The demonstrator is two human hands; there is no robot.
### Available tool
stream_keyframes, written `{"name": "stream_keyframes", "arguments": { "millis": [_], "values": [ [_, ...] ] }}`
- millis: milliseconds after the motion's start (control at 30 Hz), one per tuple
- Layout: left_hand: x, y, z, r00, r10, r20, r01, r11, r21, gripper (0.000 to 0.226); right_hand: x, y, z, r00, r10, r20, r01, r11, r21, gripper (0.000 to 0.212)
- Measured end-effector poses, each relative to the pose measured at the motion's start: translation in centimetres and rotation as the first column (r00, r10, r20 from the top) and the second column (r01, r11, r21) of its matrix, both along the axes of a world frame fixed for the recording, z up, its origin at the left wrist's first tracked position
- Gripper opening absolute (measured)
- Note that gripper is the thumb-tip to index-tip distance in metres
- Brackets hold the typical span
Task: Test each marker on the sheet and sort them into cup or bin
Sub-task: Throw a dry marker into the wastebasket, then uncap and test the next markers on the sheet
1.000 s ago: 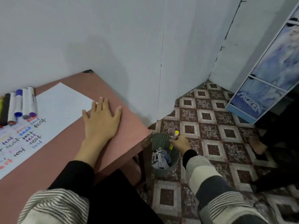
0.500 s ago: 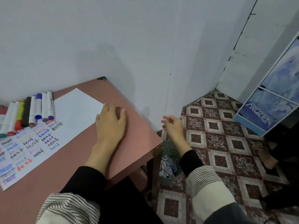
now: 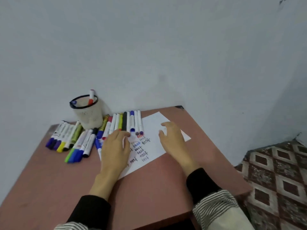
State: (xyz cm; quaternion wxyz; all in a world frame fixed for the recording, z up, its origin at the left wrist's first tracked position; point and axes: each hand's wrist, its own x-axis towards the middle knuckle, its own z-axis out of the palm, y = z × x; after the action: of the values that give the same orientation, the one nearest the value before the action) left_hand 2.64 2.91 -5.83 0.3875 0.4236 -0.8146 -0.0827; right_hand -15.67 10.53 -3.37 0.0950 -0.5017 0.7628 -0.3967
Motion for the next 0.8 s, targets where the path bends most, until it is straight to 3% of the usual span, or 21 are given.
{"name": "stream_keyframes", "arguments": {
  "millis": [267, 433, 600, 667, 800],
  "values": [
    [7.9, -4.0, 0.7, 0.979, 0.201, -0.019, -0.201, 0.979, 0.015, 0.021, 5.2, -6.3, -1.9, 0.974, 0.057, -0.22, -0.008, 0.977, 0.215, 0.055],
    [11.8, -8.0, 1.2, 0.89, 0.454, -0.043, -0.442, 0.882, 0.164, 0.032, 5.0, -6.7, -3.1, 0.944, 0.08, -0.32, 0.006, 0.966, 0.258, 0.055],
    [14.3, -12.8, 2.2, 0.825, 0.526, 0.205, -0.556, 0.693, 0.458, 0.063, 4.9, -6.9, -3.5, 0.933, 0.068, -0.353, 0.023, 0.969, 0.246, 0.055],
    [15.2, -14.6, 2.8, 0.827, 0.452, 0.335, -0.562, 0.631, 0.535, 0.074, 4.8, -7.0, -3.5, 0.931, 0.067, -0.358, 0.029, 0.966, 0.258, 0.056],
    [16.0, -16.7, 4.3, 0.812, 0.275, 0.515, -0.564, 0.595, 0.573, 0.086, 4.9, -7.1, -3.5, 0.93, 0.063, -0.363, 0.036, 0.965, 0.258, 0.056]
  ]
}}
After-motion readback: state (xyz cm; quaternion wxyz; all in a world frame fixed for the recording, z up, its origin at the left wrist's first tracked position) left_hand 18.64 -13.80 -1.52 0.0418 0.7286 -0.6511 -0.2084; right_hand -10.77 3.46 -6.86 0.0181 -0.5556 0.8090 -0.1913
